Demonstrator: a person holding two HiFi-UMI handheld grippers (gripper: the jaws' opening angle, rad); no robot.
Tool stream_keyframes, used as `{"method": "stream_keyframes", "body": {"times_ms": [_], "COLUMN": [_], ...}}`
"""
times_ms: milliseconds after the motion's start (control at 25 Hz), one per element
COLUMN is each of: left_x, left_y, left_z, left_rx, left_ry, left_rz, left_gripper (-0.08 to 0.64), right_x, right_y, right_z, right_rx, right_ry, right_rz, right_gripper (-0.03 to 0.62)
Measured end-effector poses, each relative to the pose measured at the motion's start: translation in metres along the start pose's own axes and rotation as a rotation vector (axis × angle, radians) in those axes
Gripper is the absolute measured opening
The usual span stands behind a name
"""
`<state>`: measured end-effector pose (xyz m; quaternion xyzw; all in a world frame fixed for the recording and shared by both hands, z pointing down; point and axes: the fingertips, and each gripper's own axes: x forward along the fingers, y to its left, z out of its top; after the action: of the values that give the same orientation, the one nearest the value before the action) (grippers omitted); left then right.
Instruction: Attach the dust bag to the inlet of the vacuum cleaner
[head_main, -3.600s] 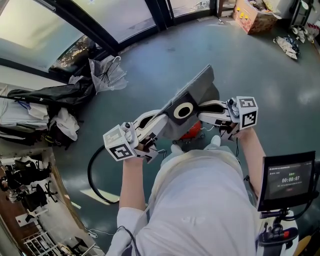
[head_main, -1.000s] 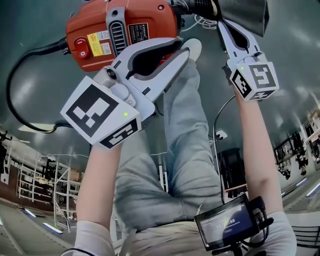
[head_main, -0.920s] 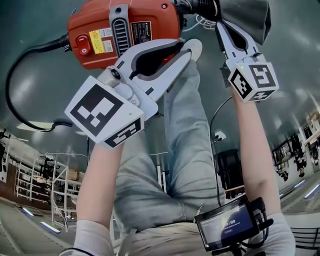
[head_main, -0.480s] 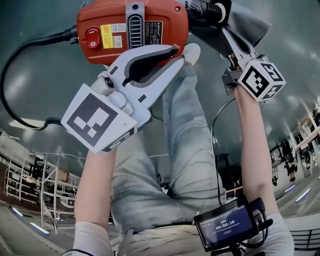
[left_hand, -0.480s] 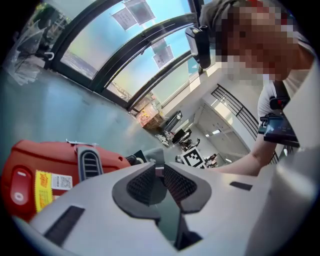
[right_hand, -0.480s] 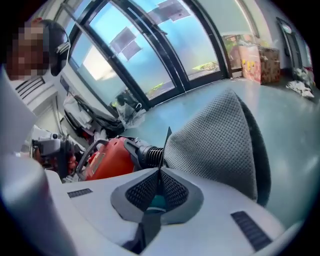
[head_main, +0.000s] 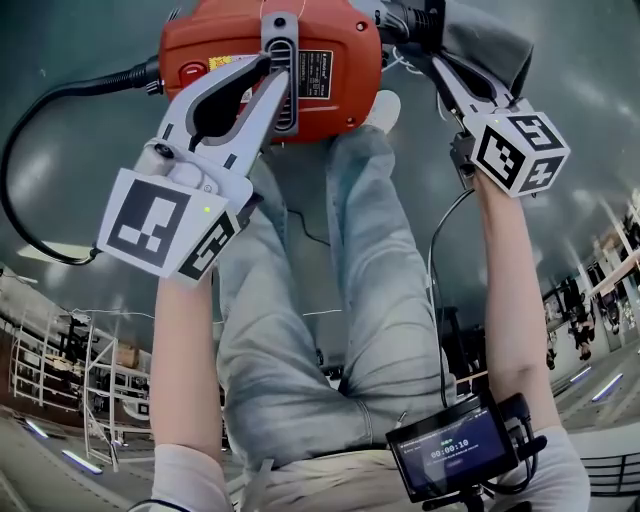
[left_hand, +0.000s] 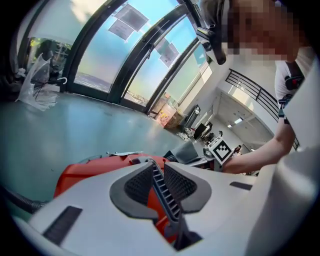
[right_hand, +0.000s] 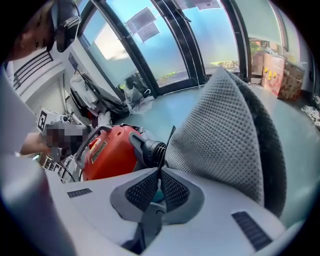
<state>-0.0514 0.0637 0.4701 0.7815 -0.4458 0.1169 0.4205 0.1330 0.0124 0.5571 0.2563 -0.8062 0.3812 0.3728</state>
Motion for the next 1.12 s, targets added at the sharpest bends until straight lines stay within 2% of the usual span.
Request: {"method": "stream_keyframes", "body": {"times_ms": [160,280,440,520,680,800,920,1000,1120], "left_x": [0.003,0.002,0.003,0.004,0.004,0.001,0.002,0.003,0.003], "left_y": [0.002,0.003,0.007,0.007,0.006,0.009,0.01,0.009,0.008], "left_z": [0.002,0.003,0.0,-0.001,0.002,0.001,0.0,0.0,0.001], "left_rx": [-0.039,-0.058,-0.062,-0.055,-0.051,-0.067,-0.068,-0.065,-0.071], "left_ry": [-0.029,-0.052,-0.032,-0.012,0.004,-0.012,-0.011,-0.003,-0.009], "left_rz": [0.011,0.034,0.043,0.042,0.036,0.032,0.038,0.037,0.034], "left_gripper": [0.057,0.057,0.035,0.012,0.012,0.012,0.012,0.012,0.012], "right_x": [-0.003,0.009,0.015,0.014,0.009,0.02,0.03,0.027,0.019], "right_y": [0.006,0.007,0.013,0.013,0.013,0.018,0.018,0.018,0.025], "right_z": [-0.004,0.005,-0.008,-0.014,0.007,-0.005,-0.021,-0.016,-0.003], "right_rx": [0.032,-0.001,0.023,0.007,-0.024,-0.022,-0.11,-0.144,-0.116], "right_ry": [0.019,0.033,0.061,0.087,0.078,0.083,0.16,0.195,0.158], "right_rz": [0.004,0.023,0.036,0.029,0.022,0.033,0.005,-0.002,0.006], "right_gripper": [0.017,0.021,0.021,0.02,0.021,0.02,0.02,0.02,0.02]}}
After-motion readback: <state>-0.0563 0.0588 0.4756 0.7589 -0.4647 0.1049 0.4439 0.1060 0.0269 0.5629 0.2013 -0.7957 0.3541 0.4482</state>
